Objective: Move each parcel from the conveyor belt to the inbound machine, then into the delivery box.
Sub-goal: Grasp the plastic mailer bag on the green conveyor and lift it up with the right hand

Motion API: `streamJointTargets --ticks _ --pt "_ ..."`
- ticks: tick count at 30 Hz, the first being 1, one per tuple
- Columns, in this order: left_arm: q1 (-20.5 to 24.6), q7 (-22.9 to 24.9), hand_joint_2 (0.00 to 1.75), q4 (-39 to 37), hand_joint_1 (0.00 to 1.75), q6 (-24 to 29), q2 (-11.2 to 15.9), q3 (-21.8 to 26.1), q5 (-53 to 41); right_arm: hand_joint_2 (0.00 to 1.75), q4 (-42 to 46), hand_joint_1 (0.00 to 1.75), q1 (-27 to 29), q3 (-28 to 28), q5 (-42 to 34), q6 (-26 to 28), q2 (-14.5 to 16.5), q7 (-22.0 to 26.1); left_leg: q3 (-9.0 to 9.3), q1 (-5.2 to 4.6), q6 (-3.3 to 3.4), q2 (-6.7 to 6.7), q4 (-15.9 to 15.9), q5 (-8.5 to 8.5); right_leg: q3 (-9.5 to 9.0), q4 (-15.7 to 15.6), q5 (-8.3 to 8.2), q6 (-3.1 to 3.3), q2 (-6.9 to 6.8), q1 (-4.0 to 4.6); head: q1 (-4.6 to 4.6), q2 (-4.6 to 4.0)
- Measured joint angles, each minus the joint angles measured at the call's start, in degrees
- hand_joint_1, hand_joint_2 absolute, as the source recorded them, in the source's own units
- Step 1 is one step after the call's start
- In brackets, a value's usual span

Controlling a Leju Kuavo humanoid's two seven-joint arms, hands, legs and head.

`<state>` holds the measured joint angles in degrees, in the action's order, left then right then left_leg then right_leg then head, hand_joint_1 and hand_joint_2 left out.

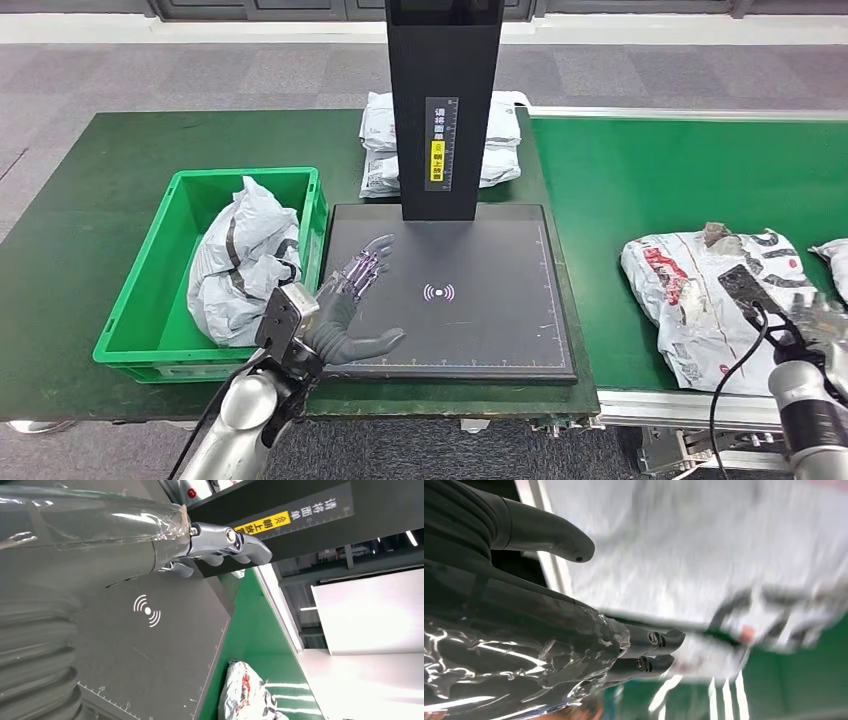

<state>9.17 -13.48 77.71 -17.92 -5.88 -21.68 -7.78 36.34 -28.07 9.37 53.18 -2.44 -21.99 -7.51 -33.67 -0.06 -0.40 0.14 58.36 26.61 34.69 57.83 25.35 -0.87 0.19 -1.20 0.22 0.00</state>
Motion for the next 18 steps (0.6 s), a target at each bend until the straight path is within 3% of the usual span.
streamJointTargets --ticks 4,7,16,17,18 --pt "0.34 -1.99 1.75 -2.19 0.00 -0.04 0.05 0.02 -0.02 1.75 -2.71 0.00 -0.02 0.03 -5.69 -14.47 0.00 11.65 -0.03 0.00 0.00 -0.03 0.00 0.00 0.00 0.00 0.00 0.00 -0.04 0.00 -0.01 0.00" --pt "0.70 -3.00 1.75 -3.54 0.00 0.07 0.15 0.16 -0.21 1.75 -4.59 0.00 -0.26 0.02 -7.40 -20.30 0.01 17.26 -0.07 0.00 0.01 -0.11 0.00 -0.01 0.00 0.00 0.00 0.00 -0.12 0.00 0.00 0.00" --pt "0.60 -3.48 1.75 -5.03 0.00 0.99 0.17 0.71 -1.04 1.75 -7.80 0.00 -1.92 0.01 -10.00 -21.25 0.76 18.90 -0.12 0.00 0.01 -0.14 -0.01 -0.01 0.00 0.00 0.00 0.00 -0.14 0.00 0.00 0.00" --pt "0.56 -3.48 1.75 -5.12 0.00 1.03 0.17 0.76 -1.16 1.75 -7.96 0.03 -2.07 0.01 -10.21 -21.13 0.90 18.81 -0.12 0.00 0.01 -0.14 -0.01 -0.01 0.00 0.00 0.00 0.00 -0.15 0.00 0.00 0.00" --pt "0.53 -3.48 1.75 -5.21 0.00 1.04 0.17 0.83 -1.26 1.75 -8.09 0.46 -2.19 0.01 -10.36 -21.00 1.02 18.66 -0.12 0.00 0.01 -0.15 -0.01 -0.02 0.00 0.00 0.00 0.00 -0.16 0.00 0.00 0.00"
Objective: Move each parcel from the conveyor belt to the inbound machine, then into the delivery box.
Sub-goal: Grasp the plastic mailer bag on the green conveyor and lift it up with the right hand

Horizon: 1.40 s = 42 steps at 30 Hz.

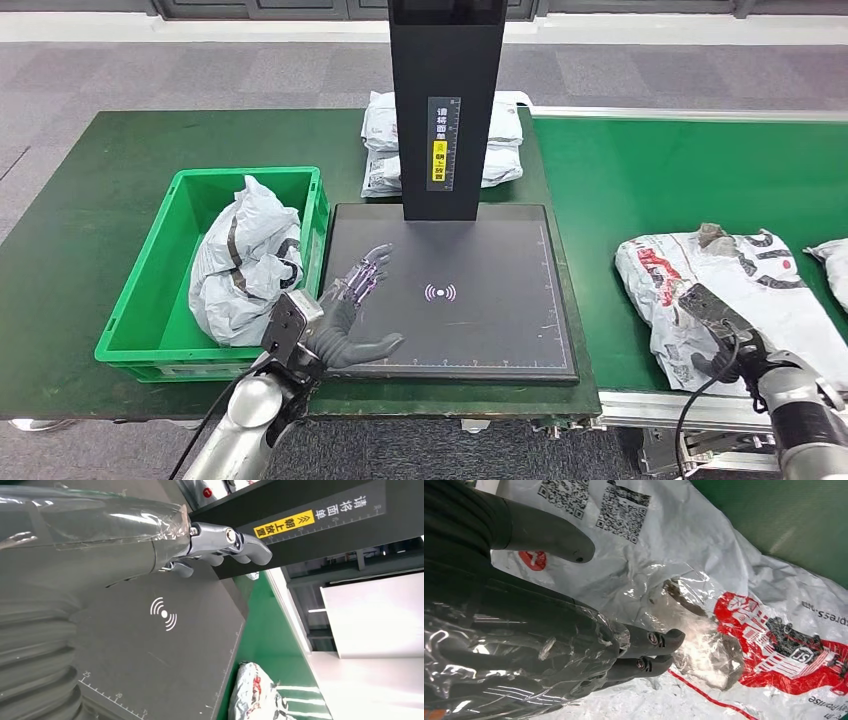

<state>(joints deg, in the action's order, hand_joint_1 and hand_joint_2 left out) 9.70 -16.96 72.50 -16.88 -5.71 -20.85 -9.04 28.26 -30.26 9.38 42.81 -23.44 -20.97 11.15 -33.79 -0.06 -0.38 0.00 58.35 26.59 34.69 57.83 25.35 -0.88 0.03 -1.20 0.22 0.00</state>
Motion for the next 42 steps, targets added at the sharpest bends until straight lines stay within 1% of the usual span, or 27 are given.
streamJointTargets --ticks 2,3,8,13,17,20,28,34,42 --pt "-0.04 0.00 1.75 -0.22 0.00 0.01 -0.01 0.19 -0.27 1.75 -0.23 1.34 -0.20 0.00 -0.34 0.19 0.23 -0.37 0.00 0.00 0.00 -0.01 0.00 -0.01 0.00 0.00 0.00 0.00 -0.02 0.00 -0.01 0.00" --pt "-0.04 0.00 1.75 -0.38 0.00 0.01 -0.03 0.30 -0.43 1.75 -0.34 1.75 -0.30 -0.01 -0.51 0.24 0.35 -0.53 0.00 0.00 0.01 -0.01 0.00 -0.01 0.00 0.00 0.00 0.00 -0.02 0.00 0.00 0.00" --pt "0.10 0.08 1.75 -1.27 0.00 -0.03 -0.27 0.82 -1.14 1.75 -0.78 1.75 -1.11 -0.26 -1.02 0.27 0.75 -1.45 0.00 0.00 0.01 -0.01 0.00 -0.02 0.00 0.00 0.00 0.00 -0.02 0.00 0.00 0.00" --pt "0.16 0.13 1.75 -2.07 0.00 -0.11 -0.48 0.95 -1.27 1.75 -1.25 1.75 -1.69 -0.35 -1.32 0.37 0.83 -1.40 0.00 0.00 0.03 -0.02 0.00 -0.03 0.00 0.00 0.00 0.00 -0.04 0.00 -0.01 0.00" --pt "0.12 0.01 1.75 -2.60 0.00 -0.40 -0.54 0.96 -1.45 1.75 -1.33 0.00 -1.53 -0.35 -1.98 0.87 0.93 -1.38 0.00 0.00 0.03 -0.02 0.00 -0.03 0.00 0.00 0.00 0.00 -0.04 0.00 -0.01 0.00" --pt "0.11 -0.07 1.75 -3.06 0.00 -0.43 -0.56 0.96 -1.53 1.75 -1.33 0.00 -1.27 -0.35 -2.56 2.06 0.95 -1.67 0.00 0.00 0.03 -0.02 0.00 -0.03 0.00 0.00 0.00 0.00 -0.04 0.00 0.00 0.00" --pt "0.09 -0.03 1.75 -3.45 0.00 0.01 -0.93 0.96 -1.96 1.75 -0.68 0.00 -1.11 -0.35 -4.72 7.46 1.09 -3.90 0.01 0.00 0.04 -0.02 0.00 -0.04 0.00 0.00 0.00 0.00 -0.04 0.00 0.01 0.00" --pt "0.06 0.04 1.75 -3.45 0.00 0.03 -1.14 0.96 -2.19 1.75 0.01 0.00 -1.06 -0.34 -5.05 8.53 1.14 -4.59 0.00 0.00 0.04 -0.02 0.00 -0.04 0.00 0.00 0.00 0.00 -0.04 0.00 -0.01 0.00" --pt "-0.47 0.79 1.75 -3.28 0.00 0.08 -1.43 0.96 -2.41 1.75 2.34 0.00 -0.41 0.66 -6.97 15.89 1.16 -7.65 0.01 0.00 0.04 -0.02 0.01 -0.04 0.01 0.00 0.00 0.00 -0.04 0.00 -0.01 0.00"
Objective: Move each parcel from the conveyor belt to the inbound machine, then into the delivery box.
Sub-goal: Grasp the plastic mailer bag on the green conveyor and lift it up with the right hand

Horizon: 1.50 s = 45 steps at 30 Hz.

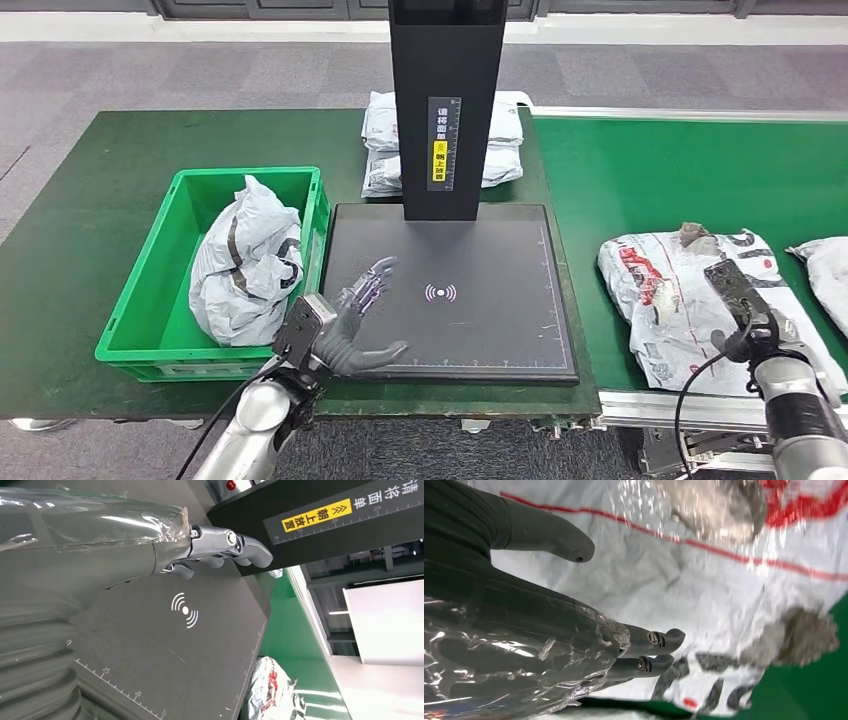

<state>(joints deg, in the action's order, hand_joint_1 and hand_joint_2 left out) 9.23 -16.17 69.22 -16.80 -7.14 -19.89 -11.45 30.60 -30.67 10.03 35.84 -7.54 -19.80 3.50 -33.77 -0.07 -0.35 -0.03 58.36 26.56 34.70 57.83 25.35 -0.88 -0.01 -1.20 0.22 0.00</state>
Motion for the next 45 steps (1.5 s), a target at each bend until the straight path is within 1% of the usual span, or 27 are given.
streamJointTargets --ticks 4,6,8,10,12,14,20,23,29,32,36,40,45 --pt "-0.26 0.04 1.75 0.00 0.00 0.12 -0.04 0.00 0.00 1.75 1.54 0.00 1.19 0.76 0.54 1.56 0.00 -1.69 0.00 0.00 0.00 0.00 0.00 0.00 0.00 0.00 0.00 0.00 0.00 0.00 0.01 0.00" --pt "-0.29 0.12 1.75 -0.01 0.00 0.12 -0.06 0.00 0.00 1.75 1.97 0.00 1.63 0.87 1.87 1.87 -0.03 -3.51 0.00 0.00 0.00 0.01 0.00 0.00 0.01 0.00 0.00 0.00 0.01 0.00 0.00 0.00" --pt "-0.24 0.32 1.75 -0.09 0.00 0.04 -0.10 -0.01 0.05 1.75 2.06 0.00 1.84 0.86 4.29 1.11 -0.17 -6.09 0.00 0.00 0.00 0.01 0.00 0.00 0.01 0.00 0.00 0.00 0.00 0.00 0.00 0.00" --pt "0.07 0.48 1.75 -0.49 0.00 -0.12 -0.23 -0.05 0.17 1.75 1.91 0.00 1.94 0.81 7.06 -1.54 -0.49 -7.55 0.00 0.00 0.00 0.00 0.00 0.00 0.02 0.00 0.00 0.00 0.00 0.00 0.00 0.00" --pt "0.78 0.38 1.75 -1.34 0.00 -0.31 -0.40 -0.16 0.31 1.75 1.28 0.00 1.96 0.40 9.59 -5.51 -0.92 -6.71 0.00 0.00 0.00 0.00 0.00 0.00 0.01 0.00 0.00 0.00 0.00 0.00 0.01 0.00" --pt "1.60 0.05 1.75 -2.43 0.00 -0.45 -0.54 -0.26 0.45 1.75 0.33 0.00 1.95 -0.73 11.60 -9.10 -1.33 -4.77 0.00 0.00 0.00 0.00 0.00 0.00 0.01 0.00 0.00 0.00 0.00 0.00 0.02 0.00" --pt "2.61 -1.01 1.75 -4.73 0.00 -0.49 -0.66 -0.31 0.77 1.75 -1.80 0.00 1.88 -5.42 14.32 -15.77 -2.15 0.80 0.00 0.00 0.00 0.01 0.00 0.00 0.01 0.00 0.00 0.00 0.01 0.00 0.01 0.00" --pt "2.71 -1.33 1.75 -5.41 0.00 -0.49 -0.63 -0.32 0.86 1.75 -2.36 0.00 1.76 -7.01 14.49 -17.04 -2.51 2.27 0.00 0.00 0.00 0.00 0.00 0.00 0.01 0.00 0.00 0.00 0.01 0.00 0.00 0.00" --pt "2.86 -1.40 1.75 -6.29 0.00 -0.49 -0.60 -0.31 0.87 1.75 -2.94 0.00 1.58 -8.27 14.49 -17.63 -2.80 2.62 0.00 0.00 0.00 0.00 0.00 0.00 0.01 0.00 0.00 0.00 0.01 0.00 0.00 0.00" --pt "2.94 -1.49 1.75 -6.58 0.00 -0.44 -0.54 -0.31 0.89 1.75 -3.29 0.00 1.34 -8.81 14.55 -19.14 -2.90 4.47 0.00 0.00 0.00 0.00 0.00 0.00 0.00 0.00 0.00 0.00 0.01 0.00 0.00 0.00" --pt "2.95 -1.95 1.75 -6.85 0.00 -0.12 -0.42 -0.31 1.03 1.75 -3.40 1.75 1.11 -10.83 14.50 -22.04 -3.20 9.14 0.01 0.00 0.00 0.01 0.00 0.00 0.00 0.00 0.00 0.00 0.03 0.00 0.01 0.00" --pt "2.92 -2.05 1.75 -7.10 0.00 0.14 -0.26 -0.31 1.17 1.75 -3.43 1.75 0.42 -12.39 14.11 -22.75 -3.28 11.25 0.02 0.01 0.00 0.02 -0.01 -0.01 0.00 0.00 0.00 0.00 0.03 0.01 0.00 0.00" --pt "2.86 -2.07 1.75 -7.14 0.00 0.43 -0.08 -0.31 1.19 1.75 -3.43 1.75 -0.67 -13.21 13.96 -22.94 -3.31 12.05 0.01 0.01 0.00 -0.01 0.00 -0.02 -0.01 0.00 0.00 0.00 -0.02 0.01 0.00 0.00"
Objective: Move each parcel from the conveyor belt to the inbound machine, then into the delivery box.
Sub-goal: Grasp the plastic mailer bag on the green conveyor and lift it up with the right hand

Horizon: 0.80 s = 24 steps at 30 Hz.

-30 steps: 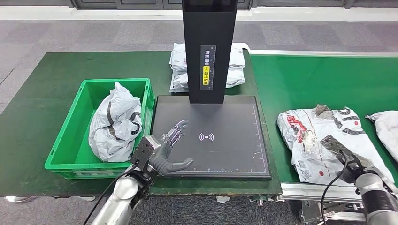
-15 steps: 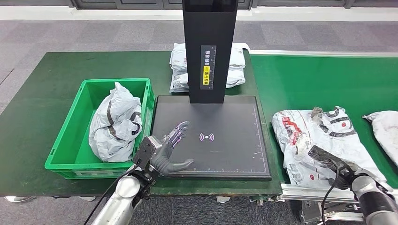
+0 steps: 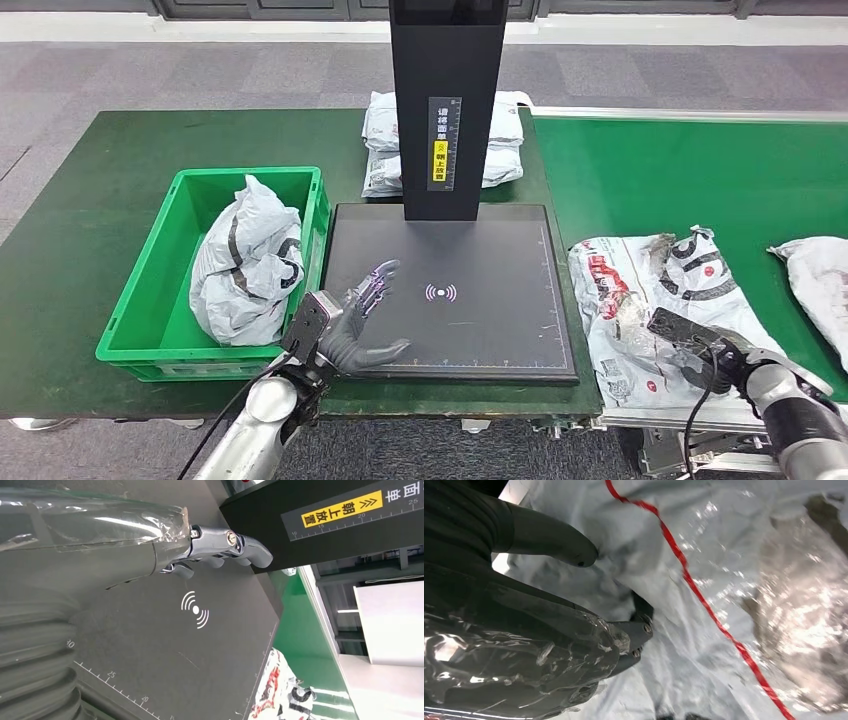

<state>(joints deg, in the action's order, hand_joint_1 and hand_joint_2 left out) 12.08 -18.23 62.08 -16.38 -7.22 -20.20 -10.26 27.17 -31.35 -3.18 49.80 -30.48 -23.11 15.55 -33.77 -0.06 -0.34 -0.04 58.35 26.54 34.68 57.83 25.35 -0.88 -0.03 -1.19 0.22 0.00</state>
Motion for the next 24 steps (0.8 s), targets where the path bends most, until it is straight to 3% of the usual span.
streamJointTargets --ticks 13,24 --pt "-0.01 -0.77 1.75 -0.15 0.00 0.67 0.20 0.00 -0.11 1.75 -0.09 1.75 -0.33 -0.32 -4.28 4.29 0.40 0.35 -0.03 0.00 0.00 -0.02 0.00 0.00 0.00 0.00 0.00 0.00 -0.01 0.00 0.00 0.00" --pt "-0.46 -1.20 1.75 -0.31 0.00 1.46 0.15 0.01 -1.11 1.75 -0.06 1.75 -0.32 1.21 -19.35 2.50 3.40 2.58 -0.02 0.00 -0.01 -0.02 -0.01 0.00 0.00 0.00 0.00 0.00 0.00 0.00 0.00 0.00"
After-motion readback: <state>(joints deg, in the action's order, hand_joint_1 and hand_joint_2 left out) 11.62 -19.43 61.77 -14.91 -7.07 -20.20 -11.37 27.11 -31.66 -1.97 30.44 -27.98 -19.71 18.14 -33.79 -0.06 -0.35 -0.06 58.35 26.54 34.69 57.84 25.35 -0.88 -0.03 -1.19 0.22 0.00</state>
